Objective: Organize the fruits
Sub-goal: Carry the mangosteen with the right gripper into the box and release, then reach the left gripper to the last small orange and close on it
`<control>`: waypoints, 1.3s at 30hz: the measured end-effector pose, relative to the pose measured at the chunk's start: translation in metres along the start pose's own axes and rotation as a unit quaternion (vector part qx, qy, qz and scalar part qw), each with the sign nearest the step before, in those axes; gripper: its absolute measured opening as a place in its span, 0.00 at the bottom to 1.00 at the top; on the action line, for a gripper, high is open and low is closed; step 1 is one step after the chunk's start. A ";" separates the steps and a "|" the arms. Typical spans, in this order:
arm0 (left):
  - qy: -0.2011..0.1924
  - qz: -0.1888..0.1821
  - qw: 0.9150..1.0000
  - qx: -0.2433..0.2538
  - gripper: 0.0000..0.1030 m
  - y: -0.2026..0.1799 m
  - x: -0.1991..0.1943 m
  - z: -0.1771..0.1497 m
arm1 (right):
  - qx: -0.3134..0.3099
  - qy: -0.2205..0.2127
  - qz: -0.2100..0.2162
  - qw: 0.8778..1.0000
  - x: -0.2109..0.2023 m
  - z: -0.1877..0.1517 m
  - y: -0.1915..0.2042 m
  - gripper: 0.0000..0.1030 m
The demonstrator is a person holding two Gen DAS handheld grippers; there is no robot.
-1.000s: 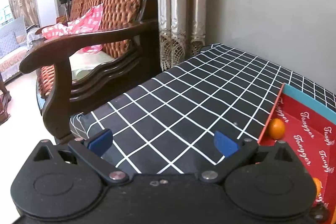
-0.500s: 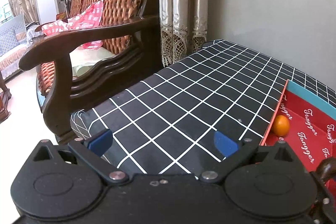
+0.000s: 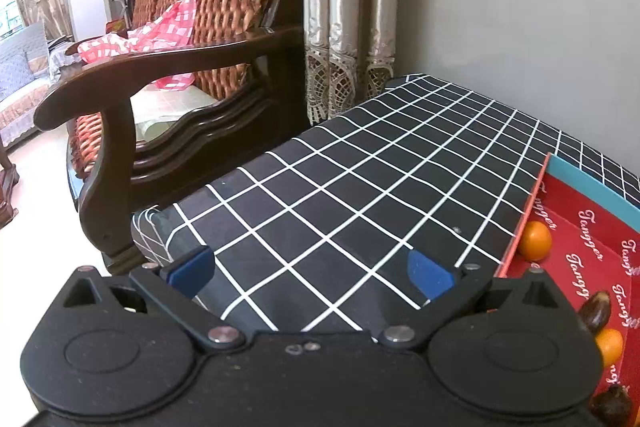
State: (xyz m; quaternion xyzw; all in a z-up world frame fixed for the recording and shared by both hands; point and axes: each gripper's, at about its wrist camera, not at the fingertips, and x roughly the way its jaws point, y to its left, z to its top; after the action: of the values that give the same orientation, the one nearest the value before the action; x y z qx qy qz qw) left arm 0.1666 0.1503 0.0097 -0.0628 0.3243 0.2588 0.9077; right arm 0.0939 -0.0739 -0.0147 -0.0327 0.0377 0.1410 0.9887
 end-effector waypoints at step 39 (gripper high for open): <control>-0.203 -0.227 0.904 0.301 0.90 -0.243 -0.100 -0.106 | 0.103 0.144 -0.430 0.885 -0.066 -0.051 -0.198 1.00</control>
State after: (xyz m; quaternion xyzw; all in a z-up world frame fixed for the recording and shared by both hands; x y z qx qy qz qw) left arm 0.1665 -0.1309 -0.0240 0.1949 0.1725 -0.0568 0.9639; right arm 0.0833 -0.2860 -0.0487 0.0359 0.1765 -0.3089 0.9339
